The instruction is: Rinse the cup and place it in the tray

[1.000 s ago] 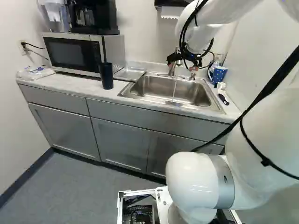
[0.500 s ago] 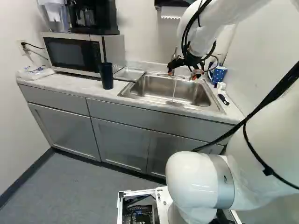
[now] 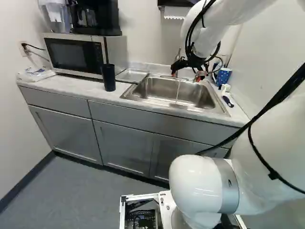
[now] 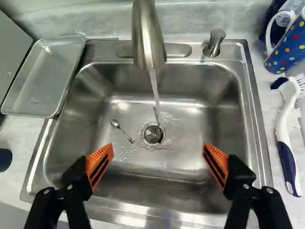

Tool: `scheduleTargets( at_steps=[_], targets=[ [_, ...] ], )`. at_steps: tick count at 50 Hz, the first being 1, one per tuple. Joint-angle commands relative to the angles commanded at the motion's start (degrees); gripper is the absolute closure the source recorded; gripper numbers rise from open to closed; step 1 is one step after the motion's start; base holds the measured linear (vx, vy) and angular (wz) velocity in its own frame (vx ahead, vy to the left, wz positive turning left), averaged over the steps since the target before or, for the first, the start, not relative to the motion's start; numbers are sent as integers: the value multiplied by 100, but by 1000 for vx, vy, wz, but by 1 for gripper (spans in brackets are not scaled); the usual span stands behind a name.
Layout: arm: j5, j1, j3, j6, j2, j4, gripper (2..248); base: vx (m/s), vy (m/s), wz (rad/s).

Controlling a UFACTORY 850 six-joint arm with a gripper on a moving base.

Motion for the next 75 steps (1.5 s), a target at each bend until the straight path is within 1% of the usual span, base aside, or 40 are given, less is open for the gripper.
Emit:
scheduleTargets(
  at_steps=[19,29,50,75],
  targets=[
    [0,5,1,0,1,0,3,0,0,0],
    [0,97,25,0,29,0,3,0,0,0],
    [0,531,89,0,105,-140,3,0,0,0],
    [0,1105,-80,0,-93,-409,3,0,0,0]
  ],
)
